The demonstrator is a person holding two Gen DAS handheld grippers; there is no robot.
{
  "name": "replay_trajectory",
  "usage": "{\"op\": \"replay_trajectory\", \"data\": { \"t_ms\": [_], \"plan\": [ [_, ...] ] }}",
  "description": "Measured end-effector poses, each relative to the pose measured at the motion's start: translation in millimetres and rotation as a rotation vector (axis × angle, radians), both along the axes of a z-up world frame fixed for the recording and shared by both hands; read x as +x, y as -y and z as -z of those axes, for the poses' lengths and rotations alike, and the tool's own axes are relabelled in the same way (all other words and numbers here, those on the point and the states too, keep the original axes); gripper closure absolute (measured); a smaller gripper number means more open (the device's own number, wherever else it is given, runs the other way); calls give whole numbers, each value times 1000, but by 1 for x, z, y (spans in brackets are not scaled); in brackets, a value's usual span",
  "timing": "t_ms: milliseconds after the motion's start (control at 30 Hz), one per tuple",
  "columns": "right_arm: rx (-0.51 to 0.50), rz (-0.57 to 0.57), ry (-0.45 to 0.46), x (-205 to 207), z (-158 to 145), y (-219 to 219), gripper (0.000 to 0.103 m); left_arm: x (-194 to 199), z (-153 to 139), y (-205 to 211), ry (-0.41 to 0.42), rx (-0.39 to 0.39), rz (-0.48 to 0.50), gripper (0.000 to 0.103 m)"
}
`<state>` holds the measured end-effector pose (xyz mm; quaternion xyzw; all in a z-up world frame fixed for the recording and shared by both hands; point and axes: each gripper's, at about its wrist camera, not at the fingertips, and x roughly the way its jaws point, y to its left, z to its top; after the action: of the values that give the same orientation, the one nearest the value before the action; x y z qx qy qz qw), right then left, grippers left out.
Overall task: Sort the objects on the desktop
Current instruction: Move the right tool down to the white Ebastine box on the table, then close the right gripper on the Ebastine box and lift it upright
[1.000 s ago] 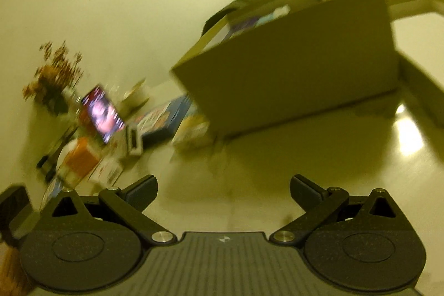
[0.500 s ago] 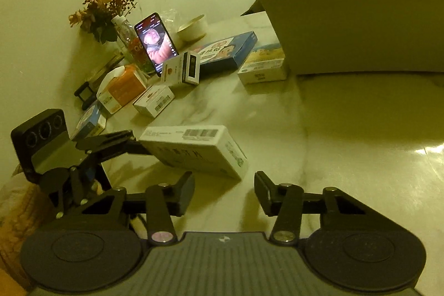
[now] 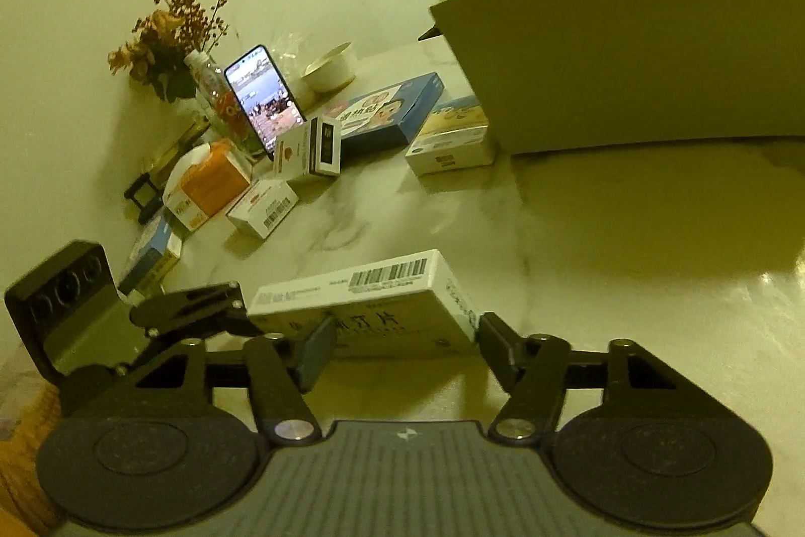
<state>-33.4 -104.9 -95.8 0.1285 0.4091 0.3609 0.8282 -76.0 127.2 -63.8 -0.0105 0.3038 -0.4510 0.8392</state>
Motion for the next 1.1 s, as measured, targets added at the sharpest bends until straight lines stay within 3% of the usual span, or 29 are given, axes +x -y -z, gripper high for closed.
{"op": "replay_trajectory", "data": {
  "t_ms": [200, 700, 933, 1100],
  "plan": [
    [-2, 40, -6, 7, -1, 7, 22, -1, 0, 15, -1, -4, 38, 0],
    [-41, 94, 19, 36, -6, 10, 18, -2, -1, 48, -1, -30, 118, 0],
    [-79, 135, 8, 37, -3, 21, 18, -1, -5, 69, 12, -52, 187, 0],
    [-54, 98, -32, 37, -2, 23, 19, 4, -5, 80, 21, -52, 220, 0]
  ]
}}
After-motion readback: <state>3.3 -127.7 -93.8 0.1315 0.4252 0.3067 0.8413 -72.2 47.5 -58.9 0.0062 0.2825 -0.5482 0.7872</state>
